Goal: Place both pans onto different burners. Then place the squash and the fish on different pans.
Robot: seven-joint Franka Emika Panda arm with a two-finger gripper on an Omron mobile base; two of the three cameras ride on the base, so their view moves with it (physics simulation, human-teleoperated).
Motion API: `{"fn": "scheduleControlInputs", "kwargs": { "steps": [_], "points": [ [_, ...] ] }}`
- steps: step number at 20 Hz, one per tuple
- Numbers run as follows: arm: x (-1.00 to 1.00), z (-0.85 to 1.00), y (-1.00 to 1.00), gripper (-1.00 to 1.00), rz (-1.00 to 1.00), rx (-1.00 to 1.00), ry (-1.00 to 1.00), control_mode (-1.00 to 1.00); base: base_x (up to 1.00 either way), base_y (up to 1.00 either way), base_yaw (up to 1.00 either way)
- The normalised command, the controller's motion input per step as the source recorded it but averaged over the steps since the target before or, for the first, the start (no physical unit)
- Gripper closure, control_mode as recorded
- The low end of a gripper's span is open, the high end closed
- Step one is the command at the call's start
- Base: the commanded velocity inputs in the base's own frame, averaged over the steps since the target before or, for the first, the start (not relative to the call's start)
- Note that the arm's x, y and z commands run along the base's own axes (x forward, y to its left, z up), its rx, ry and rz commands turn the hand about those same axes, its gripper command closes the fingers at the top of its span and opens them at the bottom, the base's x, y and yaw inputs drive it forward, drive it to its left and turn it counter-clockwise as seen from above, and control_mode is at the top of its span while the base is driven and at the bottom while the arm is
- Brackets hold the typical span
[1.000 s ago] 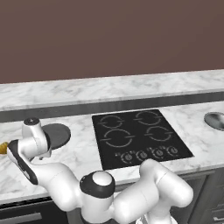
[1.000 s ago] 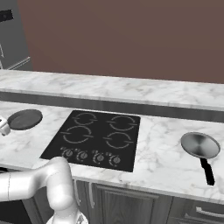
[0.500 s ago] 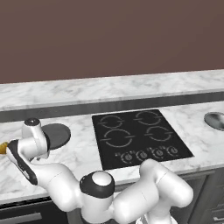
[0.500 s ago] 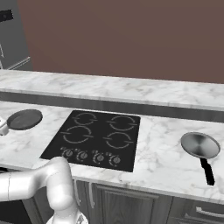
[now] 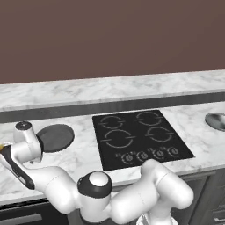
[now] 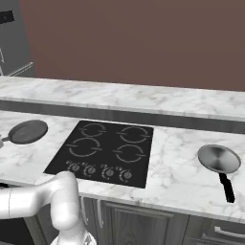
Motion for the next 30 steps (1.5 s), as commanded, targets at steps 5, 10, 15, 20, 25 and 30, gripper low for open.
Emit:
{"fn": "scheduleControlInputs", "kwargs": {
  "steps": [5,10,15,20,25,30],
  "points": [
    [0.00,-0.02,0.00,-1.00,0.00,0.00,0.01,-1.00,0.00,0.00,0.00],
    [0.00,0.00,0.00,1.00,0.00,0.00,0.03,-1.00,0.00,0.00,0.00],
    [0.00,0.00,0.01,1.00,0.00,0.00,0.02,-1.00,0.00,0.00,0.00],
    [0.01,0.00,0.00,1.00,0.00,0.00,0.00,-1.00,0.00,0.00,0.00],
    [-0.05,0.05,-0.21,1.00,0.00,0.00,0.00,-1.00,0.00,0.00,0.00],
    [-0.35,0.44,-0.57,1.00,0.00,0.01,0.00,-1.00,0.00,0.00,0.00]
  ]
}}
